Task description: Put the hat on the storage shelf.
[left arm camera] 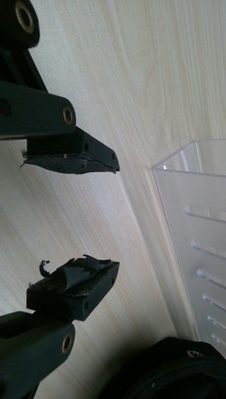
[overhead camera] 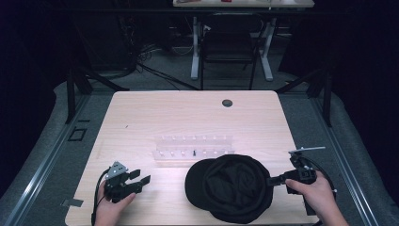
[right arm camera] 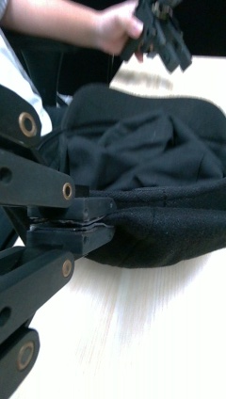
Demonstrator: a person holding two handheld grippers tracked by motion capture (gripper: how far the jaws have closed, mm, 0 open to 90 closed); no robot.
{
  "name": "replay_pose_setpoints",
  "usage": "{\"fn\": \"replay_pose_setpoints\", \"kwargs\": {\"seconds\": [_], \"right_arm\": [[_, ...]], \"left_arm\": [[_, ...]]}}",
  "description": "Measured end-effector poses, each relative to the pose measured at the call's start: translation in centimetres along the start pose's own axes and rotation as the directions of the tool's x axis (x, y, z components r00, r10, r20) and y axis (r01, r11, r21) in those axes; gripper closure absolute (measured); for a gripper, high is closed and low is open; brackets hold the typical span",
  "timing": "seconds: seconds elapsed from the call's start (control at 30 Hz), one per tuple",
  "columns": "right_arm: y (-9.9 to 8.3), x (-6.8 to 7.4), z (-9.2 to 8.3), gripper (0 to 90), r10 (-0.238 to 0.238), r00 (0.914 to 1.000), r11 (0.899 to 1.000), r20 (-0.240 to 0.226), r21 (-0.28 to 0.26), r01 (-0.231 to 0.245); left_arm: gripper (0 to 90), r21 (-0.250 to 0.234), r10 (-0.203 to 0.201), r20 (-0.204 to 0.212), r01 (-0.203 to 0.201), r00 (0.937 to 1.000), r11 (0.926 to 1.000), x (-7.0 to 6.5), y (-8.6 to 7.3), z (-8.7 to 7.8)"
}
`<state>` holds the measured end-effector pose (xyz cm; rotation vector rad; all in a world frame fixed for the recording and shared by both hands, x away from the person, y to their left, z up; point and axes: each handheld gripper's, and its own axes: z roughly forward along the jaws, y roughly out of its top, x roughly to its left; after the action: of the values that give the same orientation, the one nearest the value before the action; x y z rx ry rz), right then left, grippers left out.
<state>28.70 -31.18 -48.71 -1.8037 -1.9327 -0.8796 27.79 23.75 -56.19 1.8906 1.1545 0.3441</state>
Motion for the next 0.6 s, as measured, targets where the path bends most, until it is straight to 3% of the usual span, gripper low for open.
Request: {"fn": "replay_pose_setpoints", "kwargs": {"seconds": [0.27, 0.6], "right_arm": [[0.4, 0.8, -0.8, 87.6, 0.014, 0.9938, 0.999, -0.110, -0.034, -0.018], [1.0, 2.1, -1.3, 87.7, -0.008, 0.9886, 0.999, -0.151, -0.037, 0.002]], "left_arm": [[45.8, 0.001, -0.002, 0.000, 0.002, 1.0000, 1.0000, 0.0, 0.0, 0.0], [45.9, 0.000, 0.001, 0.000, -0.001, 1.0000, 1.0000, 0.0, 0.0, 0.0]]}}
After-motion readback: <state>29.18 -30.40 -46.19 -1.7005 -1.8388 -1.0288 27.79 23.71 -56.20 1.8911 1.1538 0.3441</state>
